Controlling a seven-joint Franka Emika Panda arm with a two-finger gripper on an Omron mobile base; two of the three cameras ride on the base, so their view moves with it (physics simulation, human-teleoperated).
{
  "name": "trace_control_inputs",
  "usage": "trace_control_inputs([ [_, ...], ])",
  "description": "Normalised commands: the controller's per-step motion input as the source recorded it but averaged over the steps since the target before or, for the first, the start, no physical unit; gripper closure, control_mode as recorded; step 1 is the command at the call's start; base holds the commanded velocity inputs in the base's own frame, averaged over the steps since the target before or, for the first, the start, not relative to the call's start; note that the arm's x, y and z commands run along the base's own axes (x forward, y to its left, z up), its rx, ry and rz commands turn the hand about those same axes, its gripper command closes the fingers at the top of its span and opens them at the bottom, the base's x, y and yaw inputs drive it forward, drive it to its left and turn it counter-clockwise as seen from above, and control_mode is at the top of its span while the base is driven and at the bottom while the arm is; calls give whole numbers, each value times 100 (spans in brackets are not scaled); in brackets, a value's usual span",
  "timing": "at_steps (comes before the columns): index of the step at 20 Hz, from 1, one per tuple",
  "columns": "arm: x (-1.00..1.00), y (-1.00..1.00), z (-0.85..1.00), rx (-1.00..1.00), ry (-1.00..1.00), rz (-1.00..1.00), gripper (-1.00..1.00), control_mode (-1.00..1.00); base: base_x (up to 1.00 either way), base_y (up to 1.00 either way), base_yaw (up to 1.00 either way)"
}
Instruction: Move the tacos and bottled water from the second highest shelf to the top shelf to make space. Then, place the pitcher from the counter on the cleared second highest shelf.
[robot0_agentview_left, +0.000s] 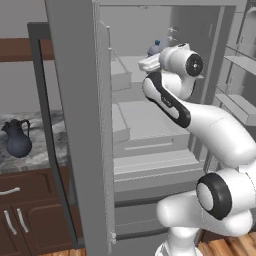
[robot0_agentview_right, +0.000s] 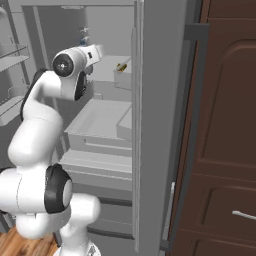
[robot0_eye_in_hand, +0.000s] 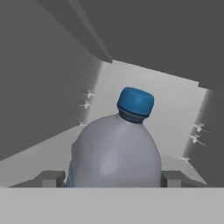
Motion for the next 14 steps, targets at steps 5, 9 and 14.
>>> trace_control_inputs([
  [5, 48, 0, -21, -11, 10, -1, 100, -100, 0, 0, 0],
  [9, 48, 0, -51, -7, 0, 0, 100, -100, 0, 0, 0],
  [14, 46, 0, -56, -2, 0, 0, 100, -100, 0, 0, 0],
])
